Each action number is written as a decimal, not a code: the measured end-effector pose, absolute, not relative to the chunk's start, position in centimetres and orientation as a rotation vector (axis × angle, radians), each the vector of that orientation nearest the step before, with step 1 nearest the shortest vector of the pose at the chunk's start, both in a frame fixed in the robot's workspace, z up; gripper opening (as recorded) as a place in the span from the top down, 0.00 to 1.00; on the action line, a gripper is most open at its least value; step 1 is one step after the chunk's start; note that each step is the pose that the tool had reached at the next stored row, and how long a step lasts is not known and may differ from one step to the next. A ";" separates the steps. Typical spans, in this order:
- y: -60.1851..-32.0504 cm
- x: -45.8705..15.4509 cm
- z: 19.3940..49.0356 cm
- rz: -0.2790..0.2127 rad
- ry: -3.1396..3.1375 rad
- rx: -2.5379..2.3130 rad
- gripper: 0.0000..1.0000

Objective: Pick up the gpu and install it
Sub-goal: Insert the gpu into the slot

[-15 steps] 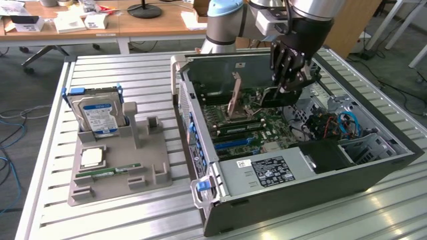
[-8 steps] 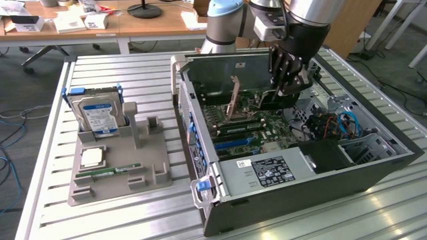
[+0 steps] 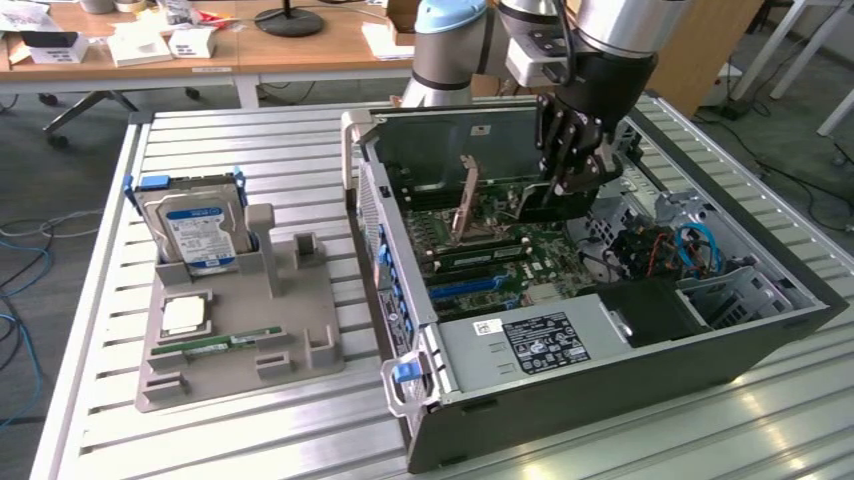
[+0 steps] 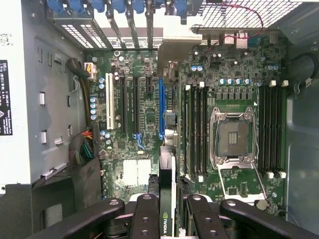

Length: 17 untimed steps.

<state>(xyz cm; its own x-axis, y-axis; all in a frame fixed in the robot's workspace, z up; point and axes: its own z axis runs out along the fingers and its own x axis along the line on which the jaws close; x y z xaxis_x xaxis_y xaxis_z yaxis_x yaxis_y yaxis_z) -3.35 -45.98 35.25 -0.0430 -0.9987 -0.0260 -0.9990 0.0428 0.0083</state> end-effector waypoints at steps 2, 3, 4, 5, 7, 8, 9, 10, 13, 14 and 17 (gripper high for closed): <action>-45.9 -3.4 35.2 0.038 2.259 -2.163 0.74; -45.7 -3.4 35.2 0.038 2.260 -2.163 0.74; -45.7 -3.5 35.2 0.038 2.260 -2.163 0.74; -45.6 -3.5 35.2 0.038 2.260 -2.163 0.74; -45.4 -3.5 35.2 0.038 2.260 -2.162 0.74; -45.4 -3.5 35.2 0.038 2.260 -2.163 0.74; -45.4 -3.5 35.2 0.038 2.260 -2.163 0.74; -45.4 -3.5 35.1 0.038 2.260 -2.163 0.74; -45.4 -3.5 34.5 0.038 2.260 -2.163 0.74; -45.3 -3.5 34.4 0.038 2.260 -2.162 0.74; -45.3 -3.6 33.9 0.038 2.260 -2.162 0.74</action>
<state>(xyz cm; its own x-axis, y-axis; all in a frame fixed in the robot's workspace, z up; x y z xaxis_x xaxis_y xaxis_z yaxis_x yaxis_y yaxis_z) -3.55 -45.31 33.94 -0.0444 -0.9987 -0.0262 -0.9990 0.0442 0.0083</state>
